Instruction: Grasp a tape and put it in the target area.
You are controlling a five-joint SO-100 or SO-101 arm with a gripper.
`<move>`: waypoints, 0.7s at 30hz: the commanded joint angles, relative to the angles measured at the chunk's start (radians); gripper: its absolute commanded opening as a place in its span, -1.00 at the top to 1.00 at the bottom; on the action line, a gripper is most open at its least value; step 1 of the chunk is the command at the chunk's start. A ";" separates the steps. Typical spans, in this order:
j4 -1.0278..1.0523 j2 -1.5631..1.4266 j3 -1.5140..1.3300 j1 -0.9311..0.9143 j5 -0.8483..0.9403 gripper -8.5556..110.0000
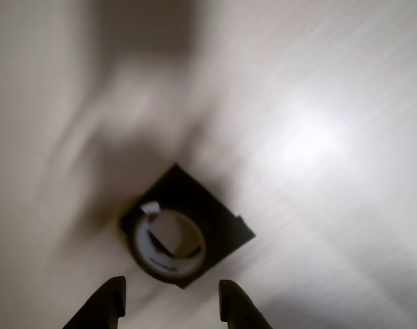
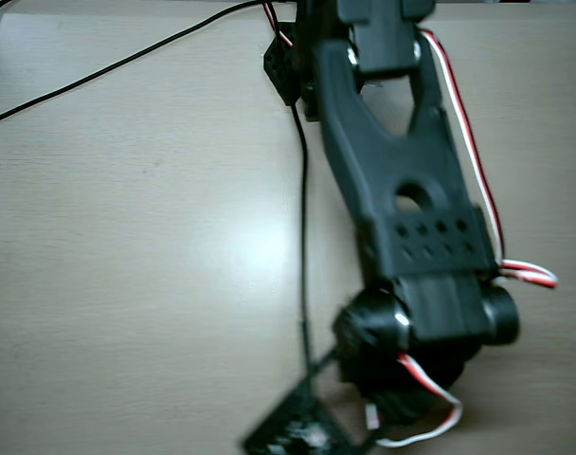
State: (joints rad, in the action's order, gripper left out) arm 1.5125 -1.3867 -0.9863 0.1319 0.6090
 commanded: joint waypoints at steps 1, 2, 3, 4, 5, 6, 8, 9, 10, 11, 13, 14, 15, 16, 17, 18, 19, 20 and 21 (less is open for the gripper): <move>0.046 -0.091 0.087 -0.100 -0.041 0.60; 0.060 -0.097 0.103 -0.150 -0.071 0.60; 0.078 -0.098 0.123 -0.202 -0.100 0.60; 0.097 -0.097 0.137 -0.250 -0.124 0.60; 0.110 -0.097 0.141 -0.295 -0.141 0.61; 0.127 -0.097 0.144 -0.336 -0.150 0.61; 0.156 -0.098 0.155 -0.405 -0.163 0.61; 0.166 -0.103 0.158 -0.434 -0.163 0.61; 0.169 -0.114 0.155 -0.457 -0.163 0.61; 0.169 -0.129 0.146 -0.474 -0.160 0.61; 0.169 -0.166 0.115 -0.485 -0.143 0.61; 0.169 -0.184 0.101 -0.485 -0.140 0.62; 0.169 -0.202 0.089 -0.477 -0.137 0.62; 0.169 -0.221 0.077 -0.468 -0.138 0.63; 0.169 -0.239 0.064 -0.459 -0.144 0.63; 0.169 -0.256 0.052 -0.448 -0.149 0.64; 0.169 -0.273 0.040 -0.437 -0.153 0.64; 0.169 -0.287 0.026 -0.426 -0.160 0.64; 0.169 -0.299 0.011 -0.419 -0.169 0.64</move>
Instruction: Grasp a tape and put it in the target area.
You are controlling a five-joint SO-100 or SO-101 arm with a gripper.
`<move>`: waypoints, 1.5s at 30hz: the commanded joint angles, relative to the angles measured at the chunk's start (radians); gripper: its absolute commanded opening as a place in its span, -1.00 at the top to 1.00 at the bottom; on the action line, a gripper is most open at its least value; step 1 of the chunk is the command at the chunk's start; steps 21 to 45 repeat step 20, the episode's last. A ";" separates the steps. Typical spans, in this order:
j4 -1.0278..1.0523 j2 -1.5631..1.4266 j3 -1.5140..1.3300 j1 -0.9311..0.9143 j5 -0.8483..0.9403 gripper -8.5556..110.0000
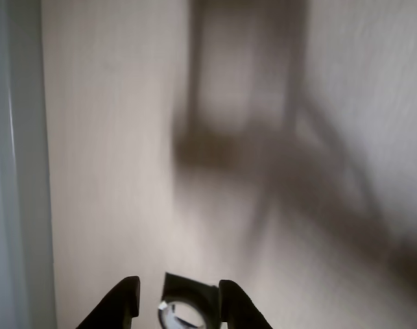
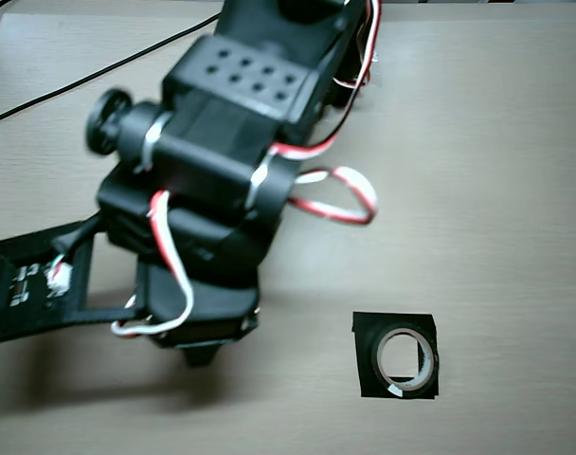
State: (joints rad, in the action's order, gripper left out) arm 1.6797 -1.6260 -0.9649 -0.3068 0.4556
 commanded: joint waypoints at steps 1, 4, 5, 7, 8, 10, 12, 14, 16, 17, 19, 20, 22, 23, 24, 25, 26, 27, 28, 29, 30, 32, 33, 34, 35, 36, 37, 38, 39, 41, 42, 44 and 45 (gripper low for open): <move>0.002 -0.069 -0.026 0.025 -0.021 0.64; 0.003 -0.084 -0.060 0.029 -0.040 0.64; 0.003 -0.087 -0.072 0.028 -0.040 0.64; 0.003 -0.094 -0.098 0.025 -0.040 0.64; 0.003 -0.097 -0.110 0.025 -0.040 0.64; 0.003 -0.107 -0.132 0.026 -0.040 0.65; 0.000 -0.121 -0.150 0.031 -0.040 0.65; -0.003 -0.130 -0.161 0.037 -0.038 0.65; -0.005 -0.141 -0.170 0.043 -0.037 0.65; -0.005 -0.146 -0.175 0.044 -0.035 0.65; -0.005 -0.155 -0.186 0.048 -0.032 0.65; -0.006 -0.161 -0.195 0.048 -0.028 0.65; -0.006 -0.161 -0.195 0.048 -0.028 0.65; -0.006 -0.161 -0.195 0.048 -0.028 0.65; -0.006 -0.161 -0.195 0.048 -0.028 0.65; -0.006 -0.161 -0.195 0.048 -0.028 0.65; -0.006 -0.161 -0.195 0.048 -0.028 0.65; -0.006 -0.161 -0.195 0.048 -0.028 0.65; -0.006 -0.161 -0.195 0.048 -0.028 0.65; -0.006 -0.161 -0.195 0.048 -0.028 0.65; -0.006 -0.161 -0.195 0.048 -0.028 0.65; -0.006 -0.161 -0.195 0.048 -0.028 0.65; -0.006 -0.161 -0.195 0.048 -0.028 0.65; -0.006 -0.161 -0.195 0.048 -0.028 0.65; -0.006 -0.161 -0.195 0.048 -0.028 0.65; -0.006 -0.161 -0.195 0.048 -0.028 0.65; -0.006 -0.161 -0.195 0.048 -0.028 0.65; -0.006 -0.161 -0.195 0.048 -0.028 0.65; -0.006 -0.161 -0.195 0.048 -0.028 0.65; -0.006 -0.161 -0.195 0.048 -0.028 0.65; -0.006 -0.161 -0.195 0.048 -0.028 0.65; -0.006 -0.161 -0.195 0.048 -0.028 0.65; -0.006 -0.161 -0.195 0.048 -0.028 0.65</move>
